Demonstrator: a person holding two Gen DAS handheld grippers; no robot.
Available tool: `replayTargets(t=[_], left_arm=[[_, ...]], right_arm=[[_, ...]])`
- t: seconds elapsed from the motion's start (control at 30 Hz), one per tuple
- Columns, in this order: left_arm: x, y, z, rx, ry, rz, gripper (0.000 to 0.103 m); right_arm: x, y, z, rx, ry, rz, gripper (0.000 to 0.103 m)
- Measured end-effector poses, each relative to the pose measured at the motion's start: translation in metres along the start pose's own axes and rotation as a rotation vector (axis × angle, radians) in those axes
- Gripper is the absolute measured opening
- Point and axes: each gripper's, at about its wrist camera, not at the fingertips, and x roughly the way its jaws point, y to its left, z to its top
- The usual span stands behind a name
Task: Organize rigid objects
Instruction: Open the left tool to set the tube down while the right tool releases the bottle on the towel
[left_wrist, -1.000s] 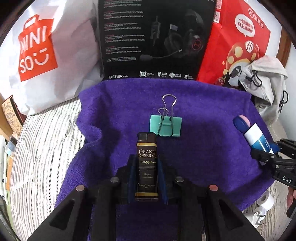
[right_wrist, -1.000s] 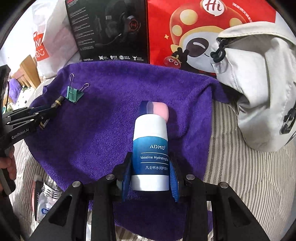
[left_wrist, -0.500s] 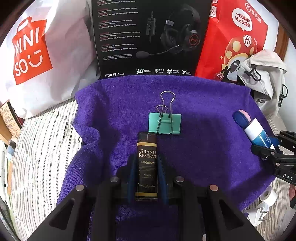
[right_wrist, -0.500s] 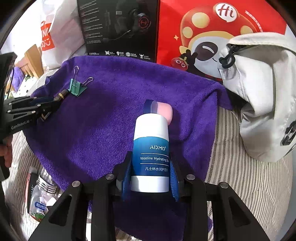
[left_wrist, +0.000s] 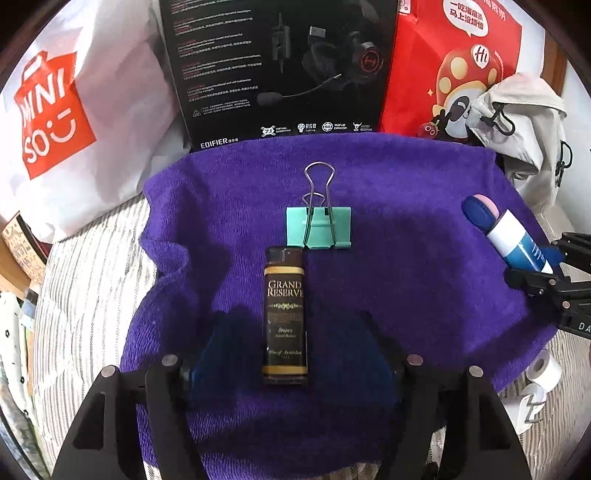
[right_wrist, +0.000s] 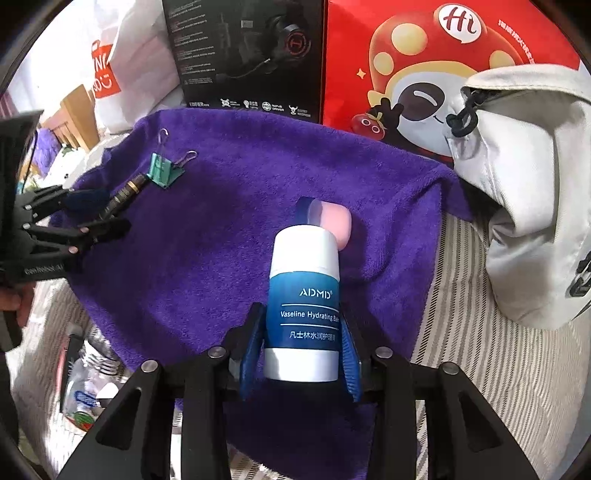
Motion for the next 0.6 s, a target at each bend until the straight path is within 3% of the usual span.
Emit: replayTargets(t=[0.13,0.17,0.23,0.3,0.37,0.4,0.43,0.6], left_arm=[[-0.008,0.003,-0.002,-0.024,-0.012,-0.014,0.069],[-0.011,0.004,-0.002,-0.026,-0.014,-0.014,0.072],[-0.020,0.004,-0.003,-0.033,-0.021,-0.011,0.082],[-0.031,0.002,-0.005,-0.041,-0.040,-0.011,0.086],[-0.040,0.002,-0.007,-0.059,-0.050,-0.017,0.099],[-0.046,0.002,-0.010,-0.077,-0.060,-0.024,0.102],[-0.050,0.002,-0.013,-0.096,-0.070,-0.034,0.103],[-0.062,0.000,-0.036,-0.188,-0.049,-0.087,0.103]], right_arm=[[-0.009,-0.001,-0.003,0.019,-0.007,-0.013,0.050],[-0.014,-0.002,-0.003,0.026,-0.017,-0.013,0.051],[-0.025,-0.003,-0.005,0.046,-0.035,-0.023,0.066],[-0.037,-0.002,-0.007,0.062,-0.056,-0.029,0.068],[-0.046,0.000,-0.008,0.080,-0.067,-0.044,0.083],[-0.052,0.002,-0.011,0.094,-0.078,-0.058,0.098],[-0.056,0.003,-0.012,0.106,-0.085,-0.067,0.103],[-0.076,0.006,-0.030,0.177,-0.102,-0.050,0.103]])
